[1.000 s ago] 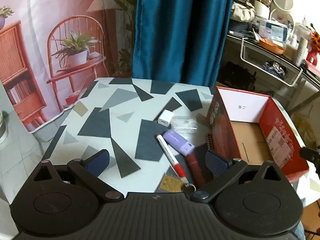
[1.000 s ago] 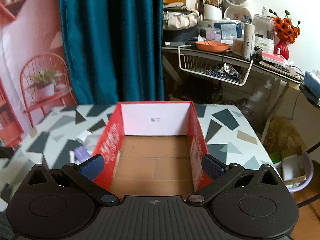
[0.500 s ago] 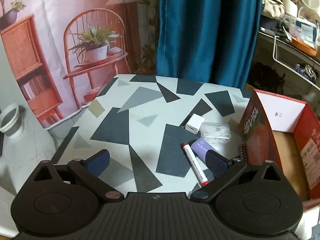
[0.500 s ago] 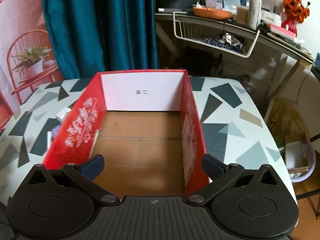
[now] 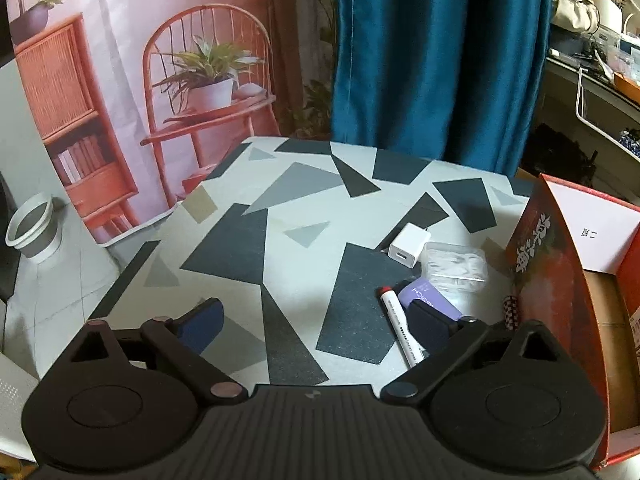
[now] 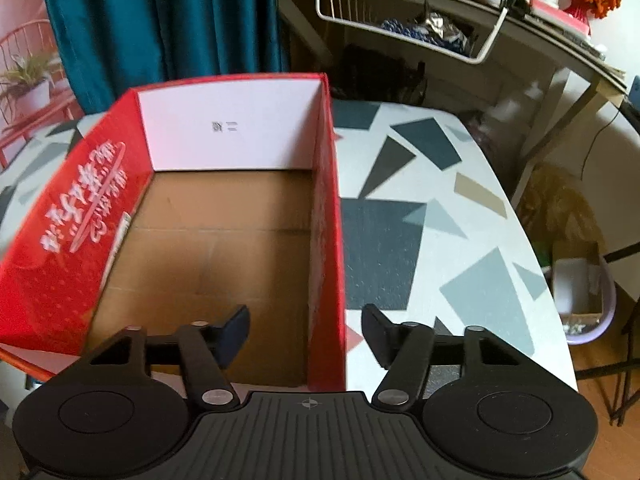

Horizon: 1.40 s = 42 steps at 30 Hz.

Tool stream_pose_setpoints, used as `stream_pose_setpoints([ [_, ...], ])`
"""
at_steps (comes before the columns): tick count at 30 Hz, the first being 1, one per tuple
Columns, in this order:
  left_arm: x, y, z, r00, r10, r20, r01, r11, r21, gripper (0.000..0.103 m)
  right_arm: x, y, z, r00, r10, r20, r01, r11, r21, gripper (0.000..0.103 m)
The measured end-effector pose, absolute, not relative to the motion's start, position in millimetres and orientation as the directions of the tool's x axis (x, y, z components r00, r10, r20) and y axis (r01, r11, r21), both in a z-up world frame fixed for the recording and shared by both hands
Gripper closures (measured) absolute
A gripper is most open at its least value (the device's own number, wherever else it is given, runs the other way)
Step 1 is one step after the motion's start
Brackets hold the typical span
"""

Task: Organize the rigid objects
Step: 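Move the left tool toward the white-and-red marker beside the box, then lower the left tool over the marker and close its fingers on it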

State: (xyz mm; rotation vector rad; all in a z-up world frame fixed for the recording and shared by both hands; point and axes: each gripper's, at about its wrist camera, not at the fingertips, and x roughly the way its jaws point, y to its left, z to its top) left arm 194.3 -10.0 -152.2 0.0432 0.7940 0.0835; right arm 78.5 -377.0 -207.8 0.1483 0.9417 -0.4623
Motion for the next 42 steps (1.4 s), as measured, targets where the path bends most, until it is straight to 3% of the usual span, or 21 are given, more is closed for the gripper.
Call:
stream_pose_setpoints([
  [7,196.9,-10.1,-163.3,0.7,0.023,-0.714,-0.014,1.0,0.019,0.006,81.4,-384.6,-215.9,0.478,-0.317,-0.819,0.455,0.887,-0.078,0.079],
  [14,201.1,-9.7,-165.4,0.701,0.024,-0.713,-0.01,1.0,0.023,0.007,84.9,-387.4,-220.6,0.463,-0.337,-0.82,0.47,0.877,-0.095,0.09],
  [32,208.3,-0.4,-185.6,0.648,-0.039,-0.761,0.005,0.999,-0.047,0.027,78.5,-387.6,-223.5,0.512,-0.348,-0.785,0.477,0.876,-0.076,0.091],
  [37,215.2,-1.3,-200.3,0.609,-0.072,-0.79,0.02,0.997,-0.075,0.048,80.4,-380.5,-224.2,0.527,-0.334,-0.781,0.455,0.887,-0.073,0.093],
  [42,220.3,0.4,-213.4,0.568,-0.12,-0.814,0.026,0.991,-0.128,0.059,82.0,-380.5,-226.2,0.535,-0.332,-0.777,0.441,0.894,-0.078,0.093],
])
